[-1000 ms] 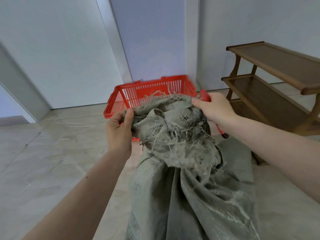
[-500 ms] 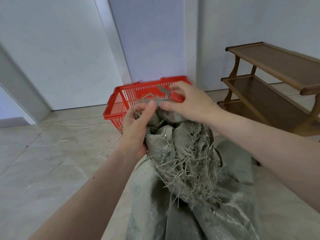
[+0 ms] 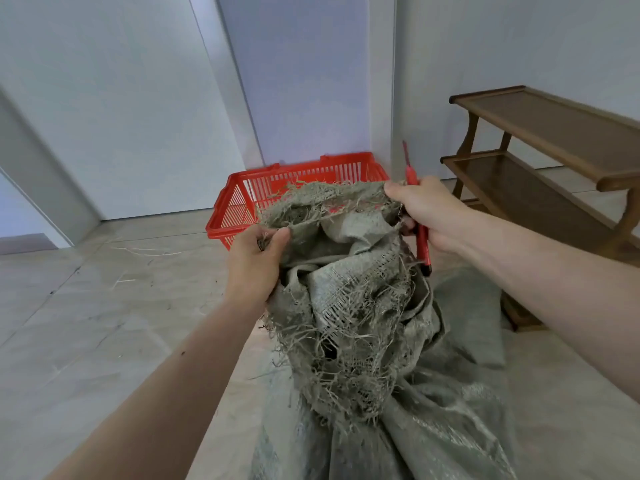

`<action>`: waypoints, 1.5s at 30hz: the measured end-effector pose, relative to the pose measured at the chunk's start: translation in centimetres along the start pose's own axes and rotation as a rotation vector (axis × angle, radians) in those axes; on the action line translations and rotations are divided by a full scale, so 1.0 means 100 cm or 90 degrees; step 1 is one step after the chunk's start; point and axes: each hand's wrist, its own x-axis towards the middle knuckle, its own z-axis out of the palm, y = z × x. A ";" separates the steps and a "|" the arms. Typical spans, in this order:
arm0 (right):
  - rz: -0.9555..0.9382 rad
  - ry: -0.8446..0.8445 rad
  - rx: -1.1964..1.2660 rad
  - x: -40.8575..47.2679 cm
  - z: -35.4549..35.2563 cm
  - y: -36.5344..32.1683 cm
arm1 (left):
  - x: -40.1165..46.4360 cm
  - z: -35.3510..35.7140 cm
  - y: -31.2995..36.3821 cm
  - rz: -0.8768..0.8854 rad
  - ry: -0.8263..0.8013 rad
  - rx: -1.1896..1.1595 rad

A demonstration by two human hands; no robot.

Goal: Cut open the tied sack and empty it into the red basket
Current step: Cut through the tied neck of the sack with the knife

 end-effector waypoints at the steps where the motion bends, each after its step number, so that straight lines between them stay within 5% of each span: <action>1: 0.012 0.004 0.017 0.000 0.001 0.002 | 0.000 0.002 0.001 -0.025 -0.009 -0.038; 5: -0.002 0.003 -0.073 0.000 0.003 0.007 | -0.005 0.006 0.008 -0.084 -0.056 -0.186; 8: -0.155 0.063 -0.323 -0.009 0.005 -0.004 | -0.009 0.005 0.019 -0.054 -0.088 -0.222; 11: -0.352 0.135 -0.361 -0.023 0.012 -0.026 | -0.012 0.005 0.025 0.014 -0.123 -0.234; 14: -0.426 0.026 -0.379 -0.032 0.024 -0.036 | -0.013 0.006 0.026 0.037 -0.149 -0.253; 19: -0.387 -0.078 -0.519 -0.034 0.034 -0.019 | -0.015 0.008 0.032 0.072 -0.164 -0.290; 32: -0.262 -0.215 -0.279 -0.015 -0.002 -0.026 | -0.007 -0.006 0.019 0.169 -0.148 -0.070; 45: -0.308 -0.083 -0.282 -0.005 0.006 -0.016 | -0.015 -0.002 0.022 0.072 -0.286 -0.388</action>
